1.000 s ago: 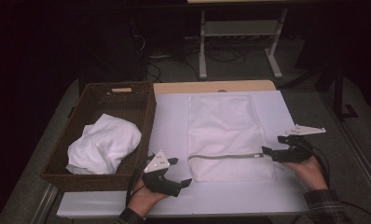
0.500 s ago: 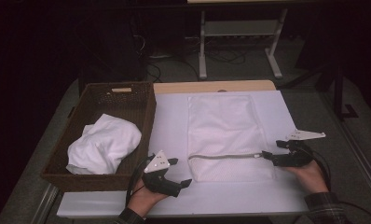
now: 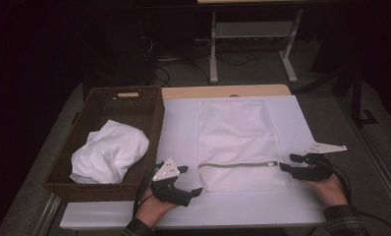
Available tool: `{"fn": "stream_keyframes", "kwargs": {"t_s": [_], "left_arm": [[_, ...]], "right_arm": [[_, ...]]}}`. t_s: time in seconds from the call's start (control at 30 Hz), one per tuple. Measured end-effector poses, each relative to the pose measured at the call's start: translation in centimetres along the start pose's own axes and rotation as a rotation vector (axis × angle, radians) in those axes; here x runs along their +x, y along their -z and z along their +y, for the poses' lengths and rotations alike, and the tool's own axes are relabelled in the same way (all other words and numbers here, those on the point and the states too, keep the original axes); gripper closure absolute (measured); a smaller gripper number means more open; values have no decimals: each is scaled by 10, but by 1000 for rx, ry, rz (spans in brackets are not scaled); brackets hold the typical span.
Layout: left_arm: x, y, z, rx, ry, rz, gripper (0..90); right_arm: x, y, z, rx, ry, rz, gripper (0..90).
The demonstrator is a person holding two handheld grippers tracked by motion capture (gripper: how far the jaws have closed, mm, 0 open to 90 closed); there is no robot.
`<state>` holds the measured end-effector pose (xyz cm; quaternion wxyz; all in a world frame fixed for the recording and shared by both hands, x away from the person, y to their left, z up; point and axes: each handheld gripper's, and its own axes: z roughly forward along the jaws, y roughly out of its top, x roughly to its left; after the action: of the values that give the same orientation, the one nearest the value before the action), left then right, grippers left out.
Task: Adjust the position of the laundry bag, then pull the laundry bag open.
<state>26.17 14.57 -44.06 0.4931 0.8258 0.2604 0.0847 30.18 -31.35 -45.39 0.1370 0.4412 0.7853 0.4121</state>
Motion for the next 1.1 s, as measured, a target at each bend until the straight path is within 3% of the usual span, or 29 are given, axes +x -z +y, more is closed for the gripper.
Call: {"fn": "stream_keyframes", "kwargs": {"t_s": [0.2,0.77,0.9,1.1], "left_arm": [[-1,1,0,0,-3,0,105],[0,0,0,-2,1,3,105],[-1,-1,0,3,0,2,105],[-1,-1,-1,5,-2,3,105]], "right_arm": [[-8,-5,-2,3,-8,22,455],[-6,-13,2,37,39,36,608],[-3,-13,2,41,71,39,708],[-3,-14,2,45,82,53,798]]}}
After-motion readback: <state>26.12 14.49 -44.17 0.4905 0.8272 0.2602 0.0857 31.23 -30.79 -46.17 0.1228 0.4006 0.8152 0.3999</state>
